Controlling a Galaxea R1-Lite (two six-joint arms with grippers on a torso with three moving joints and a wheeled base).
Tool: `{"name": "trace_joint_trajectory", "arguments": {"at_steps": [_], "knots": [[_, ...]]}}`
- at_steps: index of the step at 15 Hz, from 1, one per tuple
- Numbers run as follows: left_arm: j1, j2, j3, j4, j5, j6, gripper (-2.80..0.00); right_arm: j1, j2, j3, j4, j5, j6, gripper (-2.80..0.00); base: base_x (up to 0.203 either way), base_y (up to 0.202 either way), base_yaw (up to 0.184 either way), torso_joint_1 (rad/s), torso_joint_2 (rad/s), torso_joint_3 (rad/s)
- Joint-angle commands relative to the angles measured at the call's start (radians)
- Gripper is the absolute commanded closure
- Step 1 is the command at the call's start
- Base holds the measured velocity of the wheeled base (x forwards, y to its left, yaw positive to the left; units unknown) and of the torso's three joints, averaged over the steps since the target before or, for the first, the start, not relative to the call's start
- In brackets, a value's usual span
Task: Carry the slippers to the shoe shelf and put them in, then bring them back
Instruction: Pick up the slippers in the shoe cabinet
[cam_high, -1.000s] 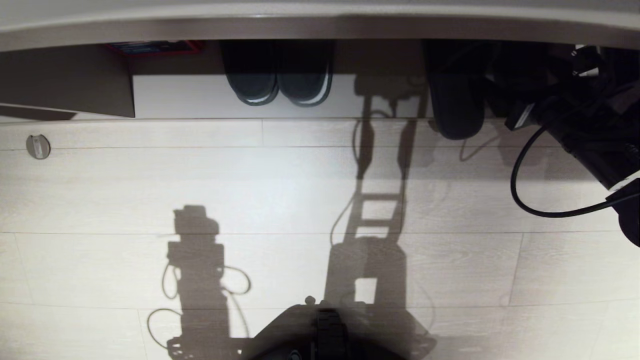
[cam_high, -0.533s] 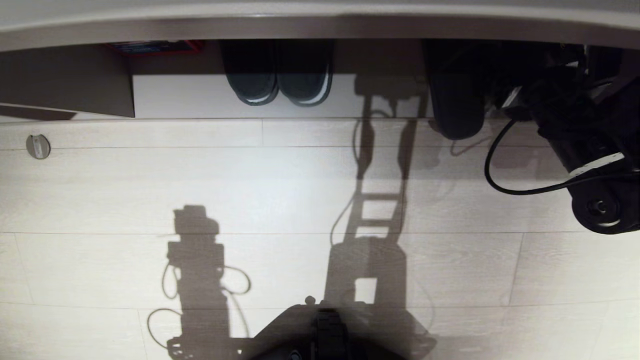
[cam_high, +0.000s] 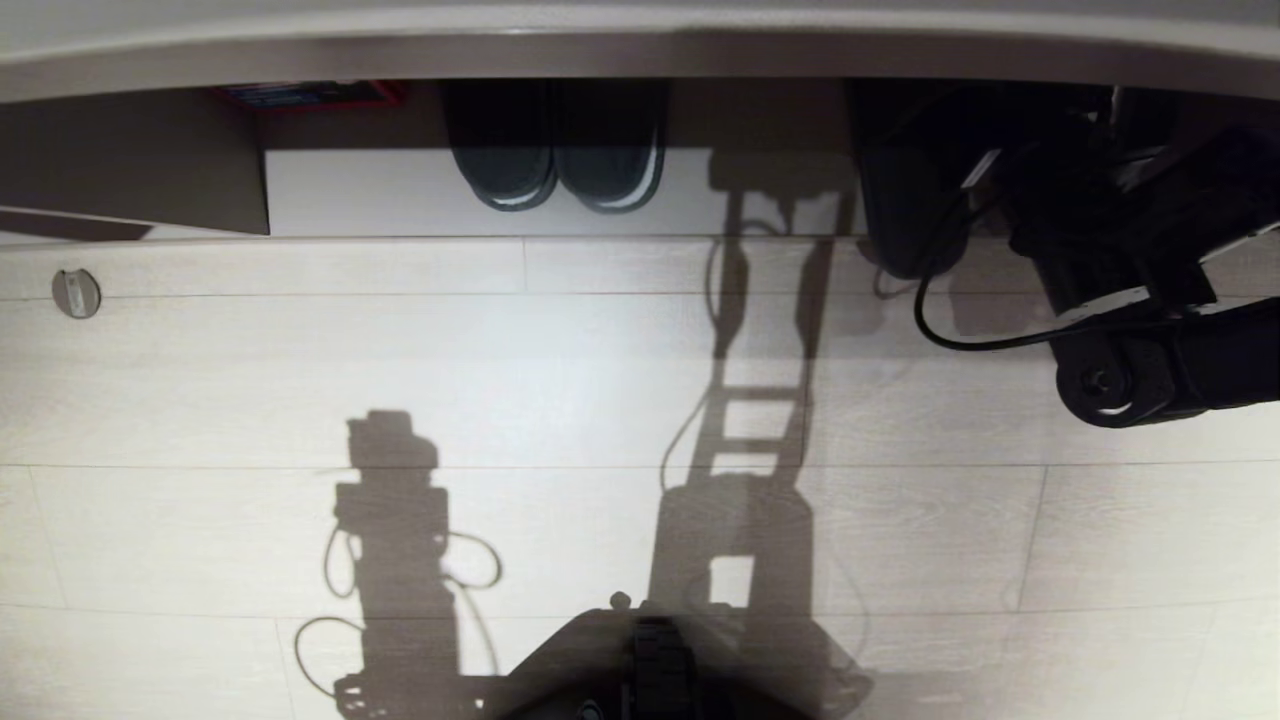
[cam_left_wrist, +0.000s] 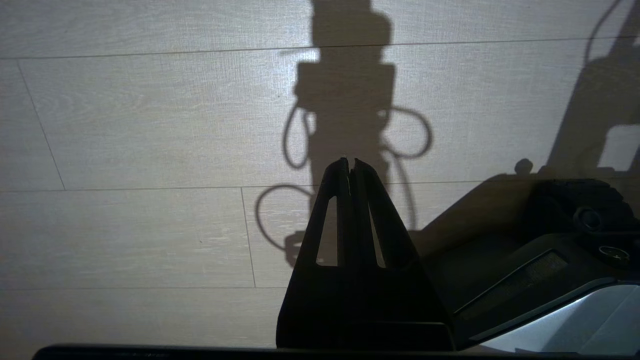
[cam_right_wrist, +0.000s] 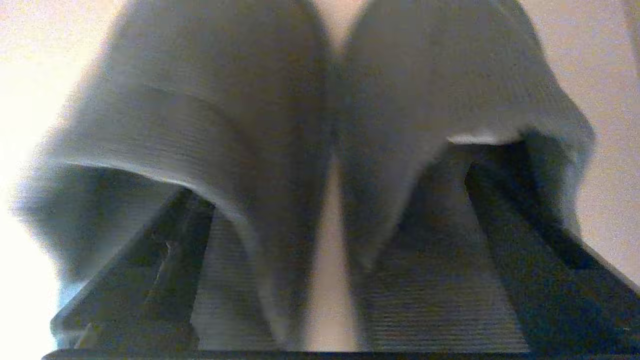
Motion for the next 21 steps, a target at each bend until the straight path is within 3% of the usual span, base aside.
{"name": "trace_joint_trajectory", "arguments": {"at_steps": [1,13,18,21], "knots": [[0.000,0.000,0.000,-0.001,-0.001,0.000,0.00,0.005,0.037,-0.018,-0.015,-0.003,0.006,0.00,0.000,0.000,0.000,0.000,0.00,0.000],[0.000,0.000,0.000,0.001,0.002,-0.002,0.00,0.011,0.008,-0.020,-0.015,-0.012,0.037,0.00,0.000,0.000,0.000,0.000,0.00,0.000],[0.000,0.000,0.000,0.001,0.002,-0.002,0.00,0.032,-0.220,0.230,0.076,-0.009,0.069,0.00,0.000,0.000,0.000,0.000,0.00,0.000],[0.000,0.000,0.000,0.001,0.002,0.000,0.00,0.086,-0.404,0.418,0.140,-0.004,0.078,0.00,0.000,0.000,0.000,0.000,0.00,0.000]]}}
